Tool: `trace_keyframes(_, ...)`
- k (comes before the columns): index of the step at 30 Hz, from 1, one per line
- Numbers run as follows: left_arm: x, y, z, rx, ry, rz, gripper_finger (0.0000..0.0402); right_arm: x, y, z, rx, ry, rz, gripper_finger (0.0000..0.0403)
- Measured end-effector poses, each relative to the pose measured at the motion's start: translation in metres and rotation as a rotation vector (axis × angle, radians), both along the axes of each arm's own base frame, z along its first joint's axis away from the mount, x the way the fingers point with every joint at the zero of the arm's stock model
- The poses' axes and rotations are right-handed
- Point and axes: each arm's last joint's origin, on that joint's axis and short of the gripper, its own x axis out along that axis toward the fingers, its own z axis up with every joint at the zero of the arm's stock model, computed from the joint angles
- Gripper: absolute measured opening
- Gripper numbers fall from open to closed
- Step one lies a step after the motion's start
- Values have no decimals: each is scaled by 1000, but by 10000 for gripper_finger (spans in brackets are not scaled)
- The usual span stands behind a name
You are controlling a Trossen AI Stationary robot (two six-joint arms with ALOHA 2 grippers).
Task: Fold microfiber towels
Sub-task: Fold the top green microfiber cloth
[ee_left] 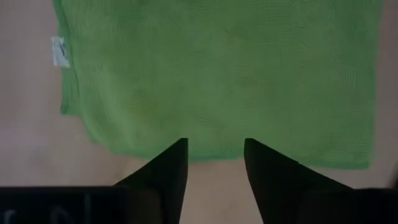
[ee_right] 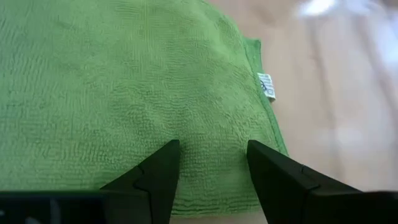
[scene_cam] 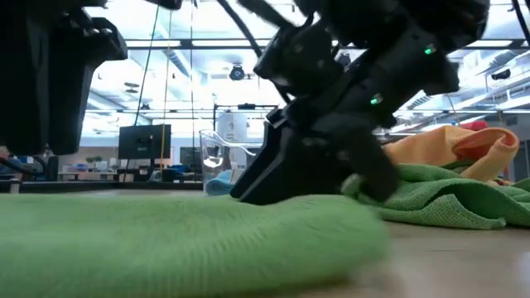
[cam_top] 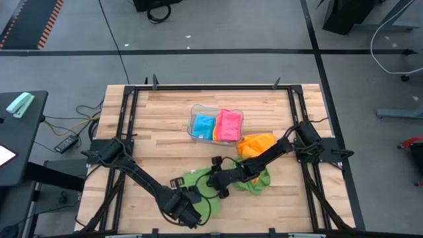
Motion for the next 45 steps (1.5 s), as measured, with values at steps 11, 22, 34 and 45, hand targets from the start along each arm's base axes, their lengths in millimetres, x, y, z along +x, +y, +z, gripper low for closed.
trace_keyframes(11, -8, -3, 0, 71, 38, -170, 132, -1, -39, 36, -103, 2, -135, 198)
trace_keyframes(22, 5, -12, 0, 136, -152, -234, 205, -27, -9, 89, -63, -43, -30, 198)
trace_keyframes(34, 6, -16, -43, 246, -41, -285, 249, -44, 27, 82, -38, -29, 17, 198)
trace_keyframes(45, 3, -15, -47, 279, -2, -293, 147, -50, 46, 85, -52, -69, 96, 198)
